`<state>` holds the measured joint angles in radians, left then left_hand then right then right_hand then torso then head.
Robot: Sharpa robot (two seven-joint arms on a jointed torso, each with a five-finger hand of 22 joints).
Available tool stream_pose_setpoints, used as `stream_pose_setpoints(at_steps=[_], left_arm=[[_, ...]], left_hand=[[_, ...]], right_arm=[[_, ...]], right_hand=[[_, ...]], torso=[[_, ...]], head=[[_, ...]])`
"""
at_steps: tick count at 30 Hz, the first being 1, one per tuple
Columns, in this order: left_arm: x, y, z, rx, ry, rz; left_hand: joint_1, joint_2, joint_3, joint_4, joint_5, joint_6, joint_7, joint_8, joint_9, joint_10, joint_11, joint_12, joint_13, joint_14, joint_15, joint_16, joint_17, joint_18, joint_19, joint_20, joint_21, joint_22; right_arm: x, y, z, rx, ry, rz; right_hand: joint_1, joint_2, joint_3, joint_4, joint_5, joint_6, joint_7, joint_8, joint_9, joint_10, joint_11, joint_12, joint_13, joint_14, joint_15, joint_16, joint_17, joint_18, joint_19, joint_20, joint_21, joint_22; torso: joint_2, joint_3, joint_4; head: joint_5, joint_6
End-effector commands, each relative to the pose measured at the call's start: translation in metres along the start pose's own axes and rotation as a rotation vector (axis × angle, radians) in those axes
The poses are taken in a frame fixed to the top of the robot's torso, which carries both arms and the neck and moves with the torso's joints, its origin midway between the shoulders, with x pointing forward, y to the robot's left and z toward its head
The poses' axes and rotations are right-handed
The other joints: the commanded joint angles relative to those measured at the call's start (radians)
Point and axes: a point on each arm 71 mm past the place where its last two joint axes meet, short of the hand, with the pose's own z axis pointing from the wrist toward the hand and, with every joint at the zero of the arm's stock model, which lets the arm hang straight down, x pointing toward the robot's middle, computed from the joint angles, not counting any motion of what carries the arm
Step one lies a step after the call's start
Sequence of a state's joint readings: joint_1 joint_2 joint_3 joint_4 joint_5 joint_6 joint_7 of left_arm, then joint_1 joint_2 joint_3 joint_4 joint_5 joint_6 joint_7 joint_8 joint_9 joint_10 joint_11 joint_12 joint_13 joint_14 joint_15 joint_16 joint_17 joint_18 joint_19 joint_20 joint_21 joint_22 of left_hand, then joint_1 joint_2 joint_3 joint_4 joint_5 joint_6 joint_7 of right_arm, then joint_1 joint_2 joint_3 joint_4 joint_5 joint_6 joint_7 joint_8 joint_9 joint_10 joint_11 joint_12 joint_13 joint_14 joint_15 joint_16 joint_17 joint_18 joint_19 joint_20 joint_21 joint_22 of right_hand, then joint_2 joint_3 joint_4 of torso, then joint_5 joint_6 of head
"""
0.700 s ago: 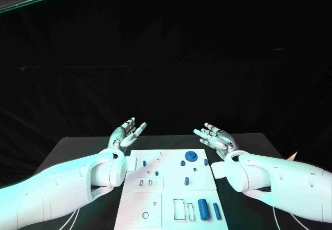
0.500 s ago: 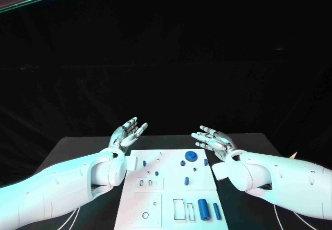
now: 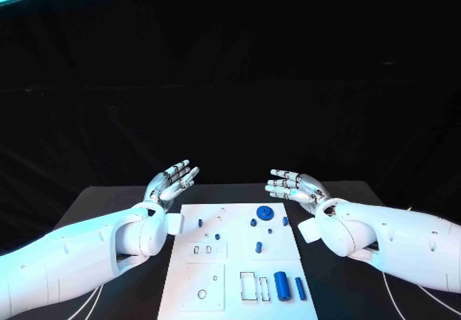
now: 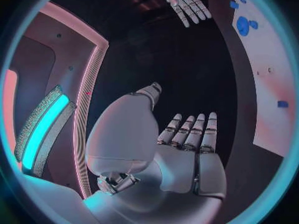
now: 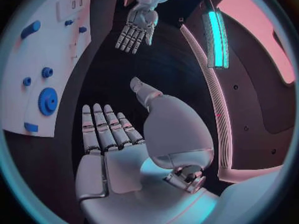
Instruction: Assemble the parts on the task board
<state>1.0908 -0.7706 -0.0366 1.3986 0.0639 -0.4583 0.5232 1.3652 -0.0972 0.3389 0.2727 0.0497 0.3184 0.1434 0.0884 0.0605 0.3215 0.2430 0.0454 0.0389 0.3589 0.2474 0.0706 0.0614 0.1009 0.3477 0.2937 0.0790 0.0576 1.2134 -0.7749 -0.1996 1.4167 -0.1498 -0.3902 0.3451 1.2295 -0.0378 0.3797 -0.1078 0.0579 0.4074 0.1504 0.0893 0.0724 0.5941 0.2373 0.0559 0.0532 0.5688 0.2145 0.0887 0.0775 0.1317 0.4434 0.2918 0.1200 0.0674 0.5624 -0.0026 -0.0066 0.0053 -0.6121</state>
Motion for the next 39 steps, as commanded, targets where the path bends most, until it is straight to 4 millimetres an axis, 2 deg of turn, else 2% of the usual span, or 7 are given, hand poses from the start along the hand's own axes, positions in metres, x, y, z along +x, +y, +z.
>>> stream_pose_setpoints(at_steps=[1, 6, 13, 20, 25, 32, 39], left_arm=[[0.001, -0.008, 0.0, 0.04, 0.029, -0.025], [0.0, -0.02, 0.001, 0.063, 0.056, -0.017], [0.005, -0.034, -0.004, 0.078, 0.126, -0.003], [0.014, -0.044, -0.019, 0.081, 0.185, -0.01], [0.017, -0.052, -0.025, 0.093, 0.202, -0.016], [0.016, -0.061, -0.023, 0.11, 0.215, -0.017], [0.016, -0.065, -0.022, 0.119, 0.222, -0.019]], left_hand=[[0.022, -0.005, 0.011, -0.016, -0.001, 0.104, 0.141, 0.039, 0.023, 0.16, 0.018, 0.028, 0.013, 0.141, -0.006, 0.039, 0.025, 0.009, 0.156, -0.002, 0.056, 0.028], [0.051, -0.019, 0.035, -0.064, 0.003, 0.32, 0.132, 0.12, 0.071, 0.492, -0.011, 0.087, 0.03, 0.442, -0.05, 0.15, 0.089, 0.06, 0.376, -0.007, 0.163, 0.069], [0.072, -0.04, 0.083, -0.113, 0.003, 0.491, 0.102, 0.187, 0.104, 0.649, -0.053, 0.108, 0.032, 0.604, -0.104, 0.229, 0.153, 0.085, 0.497, -0.033, 0.247, 0.098], [0.075, -0.053, 0.109, -0.129, 0.002, 0.506, 0.098, 0.19, 0.105, 0.675, -0.058, 0.095, 0.029, 0.603, -0.108, 0.229, 0.168, 0.082, 0.515, -0.046, 0.27, 0.107], [0.075, -0.057, 0.113, -0.132, 0.002, 0.507, 0.098, 0.189, 0.104, 0.678, -0.059, 0.091, 0.029, 0.608, -0.109, 0.232, 0.172, 0.082, 0.518, -0.048, 0.275, 0.11], [0.068, -0.063, 0.113, -0.132, 0.002, 0.505, 0.1, 0.186, 0.103, 0.678, -0.057, 0.084, 0.028, 0.604, -0.108, 0.231, 0.176, 0.081, 0.517, -0.048, 0.279, 0.112], [0.061, -0.068, 0.111, -0.131, 0.002, 0.503, 0.101, 0.184, 0.103, 0.678, -0.056, 0.081, 0.028, 0.602, -0.107, 0.231, 0.178, 0.08, 0.515, -0.048, 0.28, 0.112]], right_arm=[[0.0, 0.012, 0.003, -0.093, 0.037, -0.144], [-0.005, 0.028, 0.008, -0.154, 0.068, -0.291], [-0.01, 0.045, 0.013, -0.211, 0.11, -0.555], [-0.008, 0.055, 0.013, -0.23, 0.151, -0.867], [-0.002, 0.06, 0.013, -0.218, 0.178, -1.044], [0.013, 0.061, 0.018, -0.208, 0.215, -1.219], [0.026, 0.059, 0.021, -0.191, 0.245, -1.316]], right_hand=[[0.034, -0.002, 0.003, -0.013, 0.003, 0.1, 0.12, 0.027, 0.017, 0.147, 0.001, 0.016, 0.007, 0.132, -0.001, 0.025, 0.015, 0.013, 0.107, -0.001, 0.036, 0.012], [0.072, -0.013, 0.023, -0.026, 0.003, 0.37, 0.109, 0.105, 0.062, 0.352, -0.027, 0.031, 0.012, 0.333, -0.035, 0.07, 0.037, 0.048, 0.307, -0.006, 0.112, 0.033], [0.083, -0.048, 0.077, -0.029, 0.003, 0.454, 0.084, 0.121, 0.066, 0.456, -0.06, 0.02, 0.01, 0.489, -0.083, 0.118, 0.062, 0.053, 0.438, -0.047, 0.179, 0.052], [0.103, -0.088, 0.071, -0.03, 0.003, 0.503, 0.056, 0.131, 0.068, 0.527, -0.097, 0.015, 0.014, 0.679, -0.147, 0.195, 0.153, 0.05, 0.576, -0.121, 0.349, 0.147], [0.088, -0.126, 0.086, -0.008, 0.105, 0.538, 0.032, 0.131, 0.079, 0.578, -0.126, 0.01, 0.015, 0.825, -0.192, 0.307, 0.294, 0.05, 0.618, -0.168, 0.553, 0.285], [0.067, -0.165, 0.13, 0.025, 0.107, 0.566, 0.01, 0.129, 0.104, 0.55, -0.139, 0.008, 0.018, 0.873, -0.207, 0.448, 0.454, 0.05, 0.63, -0.182, 0.669, 0.377], [0.061, -0.181, 0.144, 0.06, 0.1, 0.56, 0.007, 0.117, 0.133, 0.53, -0.139, 0.01, 0.026, 0.897, -0.204, 0.71, 0.667, -0.001, 0.782, -0.183, 0.954, 0.756]], torso=[[0.005, 0.0002, 0.0003], [0.019, 0.0005, 0.0001], [0.045, 0.0041, 0.0041], [0.077, 0.0071, 0.0175], [0.099, 0.0118, 0.0258], [0.125, 0.0173, 0.0287], [0.143, 0.0212, 0.0318]], head=[[0.0, -0.002], [-0.001, -0.001], [-0.002, 0.0], [-0.013, -0.01], [-0.022, -0.028], [-0.021, -0.041], [-0.021, -0.045]])
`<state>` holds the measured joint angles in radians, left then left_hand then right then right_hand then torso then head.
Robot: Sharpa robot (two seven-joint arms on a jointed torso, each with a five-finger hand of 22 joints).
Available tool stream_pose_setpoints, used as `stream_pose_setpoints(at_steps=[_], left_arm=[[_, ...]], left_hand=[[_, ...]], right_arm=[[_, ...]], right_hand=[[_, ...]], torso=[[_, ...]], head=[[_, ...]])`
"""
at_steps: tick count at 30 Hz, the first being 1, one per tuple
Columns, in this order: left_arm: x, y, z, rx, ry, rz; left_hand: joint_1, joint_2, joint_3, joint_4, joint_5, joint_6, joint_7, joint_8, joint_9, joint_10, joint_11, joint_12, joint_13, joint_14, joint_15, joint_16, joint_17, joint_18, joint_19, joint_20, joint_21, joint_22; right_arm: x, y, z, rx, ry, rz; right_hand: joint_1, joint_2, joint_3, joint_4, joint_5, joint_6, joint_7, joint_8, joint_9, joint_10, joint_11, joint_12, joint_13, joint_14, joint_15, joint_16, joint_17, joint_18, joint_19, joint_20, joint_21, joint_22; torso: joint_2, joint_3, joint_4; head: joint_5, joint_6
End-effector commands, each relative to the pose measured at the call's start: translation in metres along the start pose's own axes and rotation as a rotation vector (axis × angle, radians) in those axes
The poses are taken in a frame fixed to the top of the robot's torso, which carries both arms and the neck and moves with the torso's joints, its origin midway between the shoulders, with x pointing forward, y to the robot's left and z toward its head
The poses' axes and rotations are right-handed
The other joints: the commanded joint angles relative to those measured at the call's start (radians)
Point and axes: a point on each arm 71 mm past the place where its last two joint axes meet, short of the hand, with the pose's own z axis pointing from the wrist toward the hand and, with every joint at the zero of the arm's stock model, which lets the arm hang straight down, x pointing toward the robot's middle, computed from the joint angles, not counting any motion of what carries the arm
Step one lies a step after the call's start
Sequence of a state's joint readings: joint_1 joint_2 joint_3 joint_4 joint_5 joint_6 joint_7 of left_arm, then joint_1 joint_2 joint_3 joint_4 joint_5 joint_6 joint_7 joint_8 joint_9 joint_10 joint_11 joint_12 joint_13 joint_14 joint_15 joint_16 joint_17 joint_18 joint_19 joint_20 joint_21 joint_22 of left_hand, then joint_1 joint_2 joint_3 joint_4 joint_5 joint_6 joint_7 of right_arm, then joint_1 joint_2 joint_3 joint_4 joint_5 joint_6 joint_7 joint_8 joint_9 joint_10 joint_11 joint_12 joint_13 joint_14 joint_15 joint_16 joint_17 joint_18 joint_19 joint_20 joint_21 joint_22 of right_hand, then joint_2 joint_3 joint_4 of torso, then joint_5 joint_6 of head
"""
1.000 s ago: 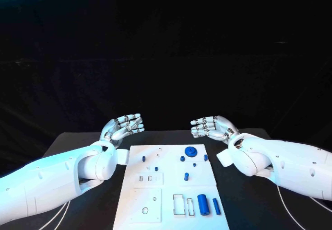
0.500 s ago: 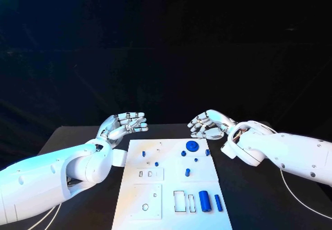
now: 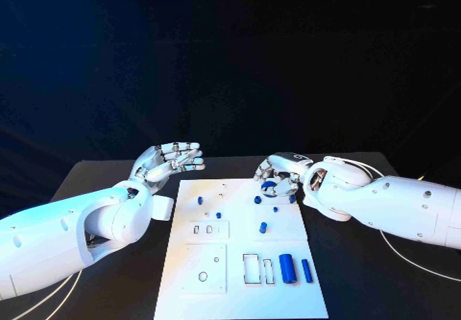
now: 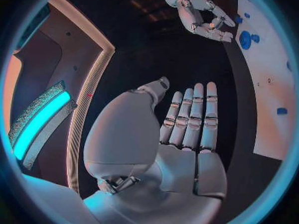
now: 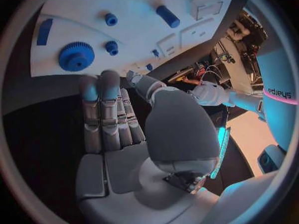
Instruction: Assemble the parts on the task board
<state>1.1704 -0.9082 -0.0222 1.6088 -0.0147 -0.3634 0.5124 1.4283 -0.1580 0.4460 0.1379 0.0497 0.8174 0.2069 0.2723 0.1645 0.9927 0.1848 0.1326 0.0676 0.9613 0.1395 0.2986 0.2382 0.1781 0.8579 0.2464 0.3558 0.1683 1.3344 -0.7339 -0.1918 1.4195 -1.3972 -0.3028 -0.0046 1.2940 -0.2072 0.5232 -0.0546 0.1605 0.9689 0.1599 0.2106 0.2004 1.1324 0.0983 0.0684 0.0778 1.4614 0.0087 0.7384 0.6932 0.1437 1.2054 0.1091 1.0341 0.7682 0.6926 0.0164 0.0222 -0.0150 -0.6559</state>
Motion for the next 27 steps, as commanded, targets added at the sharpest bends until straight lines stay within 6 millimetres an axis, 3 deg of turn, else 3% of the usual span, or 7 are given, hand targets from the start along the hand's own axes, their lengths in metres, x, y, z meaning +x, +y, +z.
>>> stream_pose_setpoints(at_steps=[1, 6, 10, 17, 27], left_arm=[[0.004, -0.003, 0.0, 0.013, 0.036, -0.008], [0.004, -0.006, 0.0, 0.017, 0.036, -0.005], [0.003, -0.006, 0.0, 0.019, 0.034, -0.003], [0.001, -0.007, 0.0, 0.021, 0.029, 0.0], [0.0, -0.009, 0.0, 0.02, 0.026, 0.003]], left_hand=[[-0.002, -0.008, 0.004, 0.004, 0.002, 0.004, 0.037, 0.0, -0.001, 0.006, 0.002, -0.006, -0.001, 0.0, 0.001, 0.003, 0.001, 0.003, 0.005, -0.001, 0.004, 0.001], [-0.002, -0.008, 0.004, 0.004, 0.002, 0.004, 0.037, 0.0, -0.002, 0.006, 0.002, -0.007, -0.001, 0.0, 0.001, 0.002, 0.002, 0.003, 0.005, -0.001, 0.004, 0.001], [-0.003, -0.008, 0.004, 0.003, 0.002, 0.003, 0.038, 0.0, -0.002, 0.006, 0.003, -0.008, -0.001, -0.001, 0.001, 0.002, 0.002, 0.003, 0.005, -0.001, 0.004, 0.002], [-0.003, -0.008, 0.004, 0.004, 0.002, 0.003, 0.038, -0.001, -0.002, 0.005, 0.003, -0.009, -0.001, -0.001, 0.002, 0.002, 0.003, 0.003, 0.004, -0.001, 0.004, 0.002], [-0.013, -0.01, 0.002, 0.007, 0.002, -0.001, 0.042, -0.004, -0.003, 0.003, 0.006, -0.016, -0.001, -0.006, 0.004, 0.001, 0.007, 0.002, 0.0, 0.001, 0.005, 0.002]], right_arm=[[0.006, 0.0, 0.001, 0.03, 0.069, -0.135], [0.009, 0.002, 0.003, 0.042, 0.095, -0.165], [0.011, 0.002, 0.004, 0.052, 0.109, -0.179], [0.015, 0.003, 0.007, 0.066, 0.133, -0.195], [0.025, 0.005, 0.01, 0.06, 0.158, -0.193]], right_hand=[[-0.004, -0.013, 0.002, 0.01, -0.003, -0.002, -0.002, -0.005, 0.008, -0.008, 0.0, -0.002, 0.002, 0.004, 0.002, 0.087, 0.074, -0.016, 0.028, 0.0, 0.057, 0.079], [-0.009, -0.022, 0.0, 0.029, -0.007, -0.009, -0.003, -0.008, 0.025, -0.011, 0.0, -0.002, 0.007, 0.019, 0.004, 0.272, 0.235, -0.044, 0.1, 0.001, 0.184, 0.26], [-0.009, -0.025, -0.005, 0.038, -0.008, -0.013, -0.002, -0.009, 0.033, -0.02, 0.001, -0.003, 0.008, 0.026, 0.005, 0.347, 0.298, -0.054, 0.127, 0.004, 0.232, 0.328], [-0.018, -0.028, -0.021, 0.056, -0.009, -0.016, -0.005, -0.01, 0.043, -0.018, -0.002, 0.001, 0.014, 0.033, 0.002, 0.435, 0.376, -0.069, 0.167, 0.007, 0.296, 0.423], [-0.02, -0.021, -0.022, 0.068, -0.004, -0.016, -0.007, -0.01, 0.049, -0.013, -0.003, 0.002, 0.019, 0.035, 0.002, 0.468, 0.403, -0.076, 0.183, 0.007, 0.322, 0.462]], torso=[[0.015, 0.0016, 0.0046], [0.018, 0.0009, 0.0096], [0.019, 0.0001, 0.0086], [0.02, 0.0005, 0.0082], [0.023, 0.0021, 0.0084]], head=[[-0.001, -0.002], [-0.001, 0.002], [0.0, 0.005], [0.003, 0.009], [0.001, 0.015]])
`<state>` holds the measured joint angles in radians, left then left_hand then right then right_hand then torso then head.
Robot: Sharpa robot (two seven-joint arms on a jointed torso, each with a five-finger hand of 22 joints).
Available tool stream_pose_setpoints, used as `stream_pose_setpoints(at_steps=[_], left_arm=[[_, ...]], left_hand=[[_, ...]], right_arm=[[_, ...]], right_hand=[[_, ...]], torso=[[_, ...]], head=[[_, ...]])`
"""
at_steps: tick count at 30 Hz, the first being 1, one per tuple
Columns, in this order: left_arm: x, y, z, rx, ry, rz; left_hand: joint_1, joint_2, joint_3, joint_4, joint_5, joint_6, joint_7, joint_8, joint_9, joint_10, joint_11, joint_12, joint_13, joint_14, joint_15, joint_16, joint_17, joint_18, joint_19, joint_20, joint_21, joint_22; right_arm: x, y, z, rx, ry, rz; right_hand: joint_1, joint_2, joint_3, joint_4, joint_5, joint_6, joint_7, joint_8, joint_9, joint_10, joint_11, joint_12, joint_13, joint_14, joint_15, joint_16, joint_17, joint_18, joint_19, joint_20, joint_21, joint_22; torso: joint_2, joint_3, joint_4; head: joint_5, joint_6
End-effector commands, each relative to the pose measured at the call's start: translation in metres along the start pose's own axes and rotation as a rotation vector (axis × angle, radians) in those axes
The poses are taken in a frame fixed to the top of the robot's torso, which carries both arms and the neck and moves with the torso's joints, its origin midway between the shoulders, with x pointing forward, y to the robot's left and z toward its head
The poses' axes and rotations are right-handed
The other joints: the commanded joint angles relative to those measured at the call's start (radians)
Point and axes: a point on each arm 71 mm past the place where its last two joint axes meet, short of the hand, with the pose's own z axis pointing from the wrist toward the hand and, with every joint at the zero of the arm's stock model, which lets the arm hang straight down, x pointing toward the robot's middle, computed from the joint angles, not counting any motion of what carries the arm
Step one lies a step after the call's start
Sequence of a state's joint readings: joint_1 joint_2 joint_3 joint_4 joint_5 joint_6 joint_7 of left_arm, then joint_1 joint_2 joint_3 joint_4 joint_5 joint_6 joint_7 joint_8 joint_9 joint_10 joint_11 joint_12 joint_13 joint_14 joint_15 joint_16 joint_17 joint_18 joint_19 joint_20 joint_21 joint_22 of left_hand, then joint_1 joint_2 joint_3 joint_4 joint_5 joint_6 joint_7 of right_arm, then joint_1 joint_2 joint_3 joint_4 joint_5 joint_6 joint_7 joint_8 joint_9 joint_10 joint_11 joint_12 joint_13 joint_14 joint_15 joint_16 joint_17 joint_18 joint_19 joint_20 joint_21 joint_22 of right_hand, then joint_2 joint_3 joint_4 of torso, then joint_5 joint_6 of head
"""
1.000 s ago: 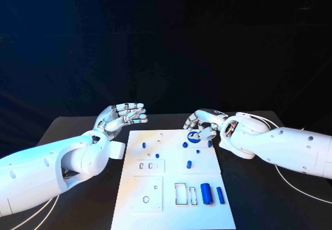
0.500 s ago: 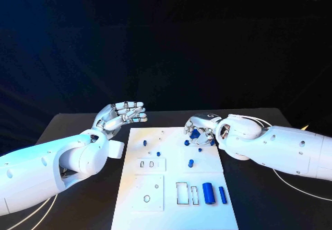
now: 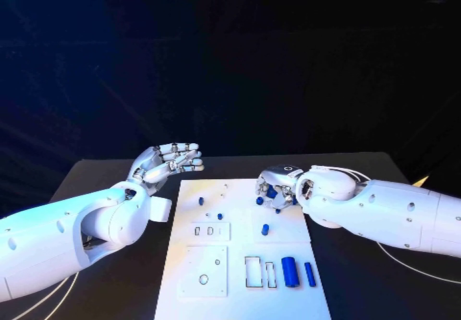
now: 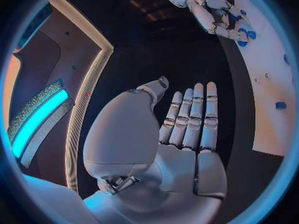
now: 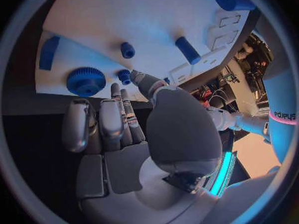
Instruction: Assemble the parts on the task board
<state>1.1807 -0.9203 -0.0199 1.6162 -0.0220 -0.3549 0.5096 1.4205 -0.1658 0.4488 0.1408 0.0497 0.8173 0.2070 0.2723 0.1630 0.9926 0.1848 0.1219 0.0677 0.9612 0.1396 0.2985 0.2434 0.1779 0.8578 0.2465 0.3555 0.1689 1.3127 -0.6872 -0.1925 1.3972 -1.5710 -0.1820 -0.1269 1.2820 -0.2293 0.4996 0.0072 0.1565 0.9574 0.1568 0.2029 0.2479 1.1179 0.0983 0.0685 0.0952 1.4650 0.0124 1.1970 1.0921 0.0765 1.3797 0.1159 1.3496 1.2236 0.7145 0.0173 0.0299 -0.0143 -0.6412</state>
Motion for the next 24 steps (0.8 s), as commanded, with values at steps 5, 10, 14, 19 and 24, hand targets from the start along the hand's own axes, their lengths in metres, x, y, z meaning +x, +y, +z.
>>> stream_pose_setpoints(at_steps=[5, 10, 14, 19, 24], left_arm=[[0.003, -0.0024, 0.0003, 0.008, 0.021, -0.005], [0.0028, -0.0025, 0.0004, 0.007, 0.021, -0.005], [0.0023, -0.0026, 0.0006, 0.006, 0.02, -0.004], [0.0017, -0.0027, 0.0007, 0.005, 0.02, -0.004], [0.0019, -0.0029, 0.0009, 0.004, 0.022, -0.005]], left_hand=[[-0.006, -0.003, 0.0, 0.004, 0.002, -0.001, 0.042, -0.004, -0.002, 0.003, 0.006, -0.006, -0.001, -0.007, 0.005, 0.0, 0.002, 0.001, -0.001, 0.001, 0.005, 0.001], [-0.006, -0.003, 0.0, 0.004, 0.002, -0.001, 0.042, -0.004, -0.002, 0.003, 0.006, -0.006, -0.001, -0.007, 0.005, 0.0, 0.002, 0.001, -0.001, 0.001, 0.005, 0.001], [-0.007, -0.002, 0.0, 0.005, 0.002, -0.001, 0.042, -0.004, -0.002, 0.003, 0.007, -0.006, -0.001, -0.009, 0.005, 0.0, 0.002, 0.001, -0.002, 0.001, 0.005, 0.001], [-0.007, -0.002, 0.0, 0.005, 0.002, -0.001, 0.042, -0.004, -0.002, 0.003, 0.007, -0.006, -0.001, -0.009, 0.005, 0.0, 0.002, 0.001, -0.002, 0.001, 0.005, 0.001], [-0.007, -0.002, 0.0, 0.005, 0.002, -0.001, 0.042, -0.004, -0.002, 0.003, 0.007, -0.007, -0.001, -0.009, 0.005, 0.0, 0.003, 0.001, -0.003, 0.002, 0.005, 0.001]], right_arm=[[0.0059, 0.0023, 0.0029, -0.002, 0.031, -0.025], [0.0061, 0.0052, 0.0042, -0.011, 0.022, -0.022], [0.0054, 0.0074, 0.0049, -0.018, 0.009, -0.019], [0.0045, 0.0074, 0.0059, -0.016, -0.005, -0.015], [0.0046, 0.0063, 0.0071, -0.007, -0.001, -0.016]], right_hand=[[-0.007, 0.004, 0.007, 0.01, 0.002, -0.002, -0.003, 0.0, 0.006, 0.008, -0.003, 0.004, 0.004, 0.034, -0.001, 0.031, 0.023, -0.013, 0.02, 0.0, 0.023, 0.032], [-0.003, 0.009, 0.017, 0.013, 0.007, 0.005, -0.003, 0.004, 0.011, 0.016, -0.003, 0.005, 0.008, 0.035, -0.001, 0.05, 0.038, -0.016, 0.028, 0.0, 0.037, 0.053], [-0.003, 0.014, 0.026, 0.017, 0.008, 0.007, -0.002, 0.005, 0.014, 0.02, -0.003, 0.005, 0.009, 0.034, 0.0, 0.053, 0.037, -0.016, 0.027, 0.001, 0.038, 0.054], [-0.003, 0.024, 0.045, 0.024, 0.011, 0.015, -0.002, 0.011, 0.022, 0.033, -0.003, 0.006, 0.012, 0.032, 0.0, 0.065, 0.044, -0.017, 0.03, 0.002, 0.046, 0.067], [0.008, 0.036, 0.069, 0.021, 0.007, 0.032, -0.003, 0.024, 0.034, 0.053, -0.007, 0.009, 0.016, 0.032, -0.002, 0.082, 0.057, -0.021, 0.039, 0.0, 0.06, 0.09]], torso=[[0.001, 0.0005, 0.0014], [0.001, 0.0014, 0.0002], [0.001, 0.001, -0.0001], [0.001, 0.0008, -0.0003], [0.002, 0.0, 0.0004]], head=[[0.002, -0.002], [0.005, -0.003], [0.006, -0.003], [0.007, -0.002], [0.006, 0.0]])
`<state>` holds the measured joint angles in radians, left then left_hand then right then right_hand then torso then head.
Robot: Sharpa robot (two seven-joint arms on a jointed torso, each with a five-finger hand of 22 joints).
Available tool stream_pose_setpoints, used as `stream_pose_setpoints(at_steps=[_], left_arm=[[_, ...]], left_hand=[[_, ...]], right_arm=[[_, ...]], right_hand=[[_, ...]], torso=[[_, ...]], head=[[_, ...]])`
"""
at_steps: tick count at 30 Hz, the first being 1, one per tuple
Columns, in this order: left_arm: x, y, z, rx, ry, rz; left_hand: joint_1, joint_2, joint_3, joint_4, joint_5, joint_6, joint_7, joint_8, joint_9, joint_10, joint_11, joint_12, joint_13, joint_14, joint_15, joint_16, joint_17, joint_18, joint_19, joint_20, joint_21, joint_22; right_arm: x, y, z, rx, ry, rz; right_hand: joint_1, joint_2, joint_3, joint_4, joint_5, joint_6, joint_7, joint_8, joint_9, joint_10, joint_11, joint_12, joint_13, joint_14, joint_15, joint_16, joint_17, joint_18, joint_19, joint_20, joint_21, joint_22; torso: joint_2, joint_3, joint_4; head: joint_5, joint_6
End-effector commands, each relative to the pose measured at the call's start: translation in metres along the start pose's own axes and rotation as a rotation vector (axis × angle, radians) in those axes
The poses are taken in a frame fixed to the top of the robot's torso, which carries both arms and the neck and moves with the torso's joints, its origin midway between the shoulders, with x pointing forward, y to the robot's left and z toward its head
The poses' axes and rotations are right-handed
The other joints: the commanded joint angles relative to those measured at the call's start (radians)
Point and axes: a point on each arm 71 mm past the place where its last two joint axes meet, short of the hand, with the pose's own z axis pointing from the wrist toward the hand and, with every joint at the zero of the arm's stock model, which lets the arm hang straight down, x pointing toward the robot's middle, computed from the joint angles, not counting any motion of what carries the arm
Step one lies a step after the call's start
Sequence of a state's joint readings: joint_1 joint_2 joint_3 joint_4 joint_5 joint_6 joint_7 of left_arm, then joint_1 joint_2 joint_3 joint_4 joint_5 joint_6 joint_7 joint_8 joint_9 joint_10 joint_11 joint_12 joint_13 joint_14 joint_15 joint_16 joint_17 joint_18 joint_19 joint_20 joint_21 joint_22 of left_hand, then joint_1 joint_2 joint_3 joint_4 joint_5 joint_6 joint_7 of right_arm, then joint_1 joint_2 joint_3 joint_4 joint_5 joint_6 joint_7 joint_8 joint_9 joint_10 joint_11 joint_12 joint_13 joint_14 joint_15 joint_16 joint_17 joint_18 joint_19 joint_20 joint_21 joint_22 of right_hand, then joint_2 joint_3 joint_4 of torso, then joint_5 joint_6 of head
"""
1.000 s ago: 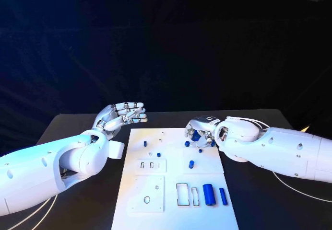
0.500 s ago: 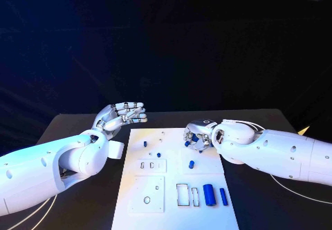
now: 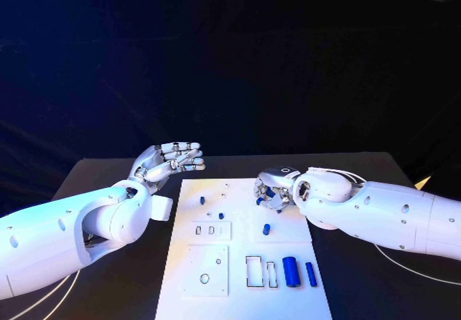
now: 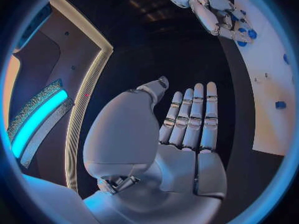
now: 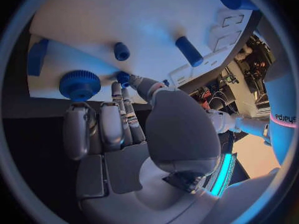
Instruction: Assemble the parts on the task board
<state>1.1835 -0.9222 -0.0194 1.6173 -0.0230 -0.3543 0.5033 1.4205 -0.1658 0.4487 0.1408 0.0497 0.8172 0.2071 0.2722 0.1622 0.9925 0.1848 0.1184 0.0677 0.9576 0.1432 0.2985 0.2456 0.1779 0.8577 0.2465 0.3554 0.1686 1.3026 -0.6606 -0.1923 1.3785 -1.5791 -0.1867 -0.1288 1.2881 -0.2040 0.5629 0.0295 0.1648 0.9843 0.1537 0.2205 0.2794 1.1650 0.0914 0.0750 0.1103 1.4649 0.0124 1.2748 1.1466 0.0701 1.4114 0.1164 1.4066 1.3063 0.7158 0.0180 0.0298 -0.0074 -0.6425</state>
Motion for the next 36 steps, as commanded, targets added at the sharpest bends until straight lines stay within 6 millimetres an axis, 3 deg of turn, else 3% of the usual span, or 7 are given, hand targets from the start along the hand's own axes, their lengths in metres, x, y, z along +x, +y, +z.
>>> stream_pose_setpoints(at_steps=[1, 12, 15, 20, 26, 36], left_arm=[[0.002, -0.002, 0.001, 0.006, 0.022, -0.006], [0.003, -0.003, 0.001, 0.002, 0.027, -0.008], [0.003, -0.003, 0.001, -0.003, 0.025, -0.007], [0.003, -0.003, 0.001, -0.007, 0.025, -0.006], [0.003, -0.004, 0.002, -0.009, 0.026, -0.007], [0.004, -0.004, 0.002, -0.01, 0.027, -0.01]], left_hand=[[-0.007, -0.002, 0.0, 0.005, 0.002, -0.001, 0.042, -0.004, -0.001, 0.003, 0.007, -0.004, -0.001, -0.005, 0.001, 0.0, 0.001, 0.001, -0.003, 0.002, 0.005, 0.001], [-0.007, 0.0, 0.002, 0.004, 0.002, -0.001, 0.042, -0.004, -0.001, 0.004, 0.006, -0.004, -0.001, -0.006, 0.001, 0.0, 0.002, 0.001, -0.005, 0.002, 0.005, 0.001], [-0.009, 0.003, 0.003, 0.005, 0.002, -0.003, 0.046, -0.006, -0.002, 0.002, 0.009, -0.009, -0.001, -0.01, 0.003, -0.002, 0.004, 0.0, -0.01, 0.003, 0.005, 0.001], [-0.011, 0.003, 0.004, 0.006, 0.002, -0.005, 0.047, -0.007, -0.002, 0.0, 0.01, -0.011, -0.001, -0.013, 0.004, -0.003, 0.005, 0.0, -0.013, 0.004, 0.005, 0.001], [-0.011, 0.003, 0.004, 0.006, 0.002, -0.005, 0.047, -0.007, -0.002, 0.0, 0.01, -0.011, -0.001, -0.013, 0.004, -0.003, 0.005, 0.0, -0.013, 0.004, 0.005, 0.001], [-0.014, 0.005, 0.004, 0.007, 0.001, -0.01, 0.051, -0.011, -0.003, -0.004, 0.013, -0.017, -0.001, -0.016, 0.007, -0.004, 0.009, 0.0, -0.017, 0.006, 0.005, 0.001]], right_arm=[[0.0, 0.0, 0.001, 0.003, 0.001, -0.012], [0.003, 0.002, 0.004, 0.024, 0.035, -0.041], [0.002, 0.003, 0.005, 0.028, 0.031, -0.046], [0.002, 0.003, 0.007, 0.034, 0.025, -0.05], [-0.001, 0.006, 0.008, 0.031, -0.013, -0.045], [-0.014, 0.011, 0.007, 0.02, -0.199, 0.009]], right_hand=[[0.004, 0.011, 0.009, -0.002, -0.002, 0.007, -0.001, 0.008, 0.005, 0.008, 0.0, 0.002, 0.001, 0.033, -0.003, 0.006, 0.004, -0.015, 0.008, 0.0, 0.005, 0.01], [0.011, 0.002, 0.035, -0.013, -0.041, 0.011, -0.003, 0.017, 0.021, 0.019, -0.003, -0.004, 0.003, 0.03, -0.005, 0.015, 0.002, -0.016, 0.009, -0.003, 0.012, 0.021], [-0.002, -0.011, 0.039, -0.008, -0.085, 0.007, -0.002, 0.019, 0.029, 0.012, 0.0, -0.009, 0.003, 0.026, -0.002, 0.016, -0.004, -0.015, 0.004, 0.0, 0.009, 0.019], [-0.007, -0.015, 0.039, -0.005, -0.092, 0.005, -0.001, 0.018, 0.03, 0.009, 0.001, -0.01, 0.003, 0.026, -0.001, 0.016, -0.006, -0.015, 0.002, 0.0, 0.008, 0.017], [-0.007, -0.012, 0.042, -0.004, -0.091, 0.006, -0.002, 0.02, 0.032, 0.01, 0.001, -0.009, 0.004, 0.025, -0.001, 0.016, -0.006, -0.015, 0.004, 0.001, 0.01, 0.021], [0.008, 0.02, 0.071, -0.011, -0.022, 0.059, -0.021, 0.067, 0.079, 0.071, -0.021, 0.008, 0.02, 0.031, -0.018, 0.042, 0.012, -0.026, 0.035, -0.013, 0.043, 0.075]], torso=[[0.001, -0.0006, 0.0007], [0.003, 0.0, 0.0], [0.003, -0.0006, -0.0004], [0.003, -0.0001, 0.0021], [0.002, -0.0005, 0.0011], [0.003, -0.0015, 0.0019]], head=[[-0.001, 0.001], [0.001, 0.0], [0.003, -0.001], [0.002, -0.003], [0.004, -0.003], [0.005, 0.005]])
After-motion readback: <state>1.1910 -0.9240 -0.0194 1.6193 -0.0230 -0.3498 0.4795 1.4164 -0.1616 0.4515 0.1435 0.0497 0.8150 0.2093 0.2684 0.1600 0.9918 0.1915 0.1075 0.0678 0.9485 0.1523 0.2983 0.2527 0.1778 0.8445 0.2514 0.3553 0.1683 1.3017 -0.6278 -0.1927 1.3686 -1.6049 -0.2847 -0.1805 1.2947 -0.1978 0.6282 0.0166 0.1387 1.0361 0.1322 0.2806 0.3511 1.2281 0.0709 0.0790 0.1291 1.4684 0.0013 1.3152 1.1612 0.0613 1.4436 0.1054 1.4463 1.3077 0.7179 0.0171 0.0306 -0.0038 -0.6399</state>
